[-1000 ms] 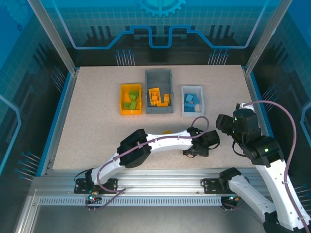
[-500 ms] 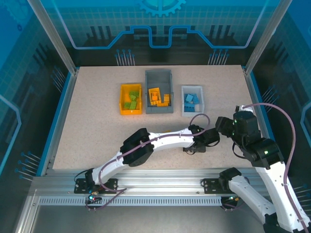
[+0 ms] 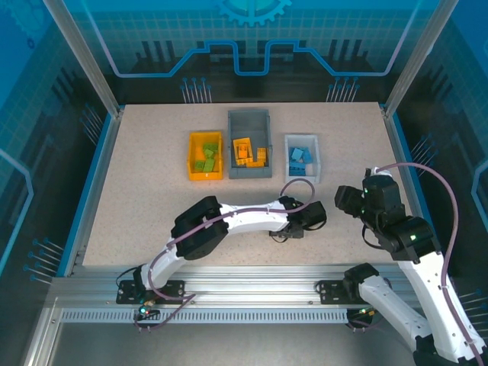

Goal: Sort the legos into containers by color

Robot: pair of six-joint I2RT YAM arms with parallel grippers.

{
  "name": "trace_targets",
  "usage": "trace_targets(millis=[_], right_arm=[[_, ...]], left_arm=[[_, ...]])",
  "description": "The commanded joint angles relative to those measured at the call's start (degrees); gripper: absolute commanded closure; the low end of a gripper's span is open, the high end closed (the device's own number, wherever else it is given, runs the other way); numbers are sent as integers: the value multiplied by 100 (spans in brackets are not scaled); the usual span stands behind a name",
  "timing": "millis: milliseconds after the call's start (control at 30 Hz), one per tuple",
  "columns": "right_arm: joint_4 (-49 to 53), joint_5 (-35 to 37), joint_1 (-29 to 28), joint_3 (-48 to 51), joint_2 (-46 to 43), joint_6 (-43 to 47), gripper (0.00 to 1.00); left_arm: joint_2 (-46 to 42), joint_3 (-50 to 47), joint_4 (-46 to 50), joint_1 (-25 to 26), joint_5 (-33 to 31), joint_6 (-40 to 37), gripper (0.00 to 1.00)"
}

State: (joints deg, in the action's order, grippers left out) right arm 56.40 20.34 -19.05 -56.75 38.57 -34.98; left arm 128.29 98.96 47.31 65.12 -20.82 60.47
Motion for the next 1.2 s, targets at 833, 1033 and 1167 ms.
trace_targets(millis=[833,1033,1167], right_arm=[[-519,-1942,86,-127,95,345,32],[-1282,-3012,-123,90,539,406,33],[-1972,-2391,-1458,114,1097,448,31]], left_arm=[[-2760,-1970,-634,-275,136,-386,68],[-4062,-2559,-236,-1448,391,-915,69],[-4347,-2555,-282,-2745,654,-1765,69]])
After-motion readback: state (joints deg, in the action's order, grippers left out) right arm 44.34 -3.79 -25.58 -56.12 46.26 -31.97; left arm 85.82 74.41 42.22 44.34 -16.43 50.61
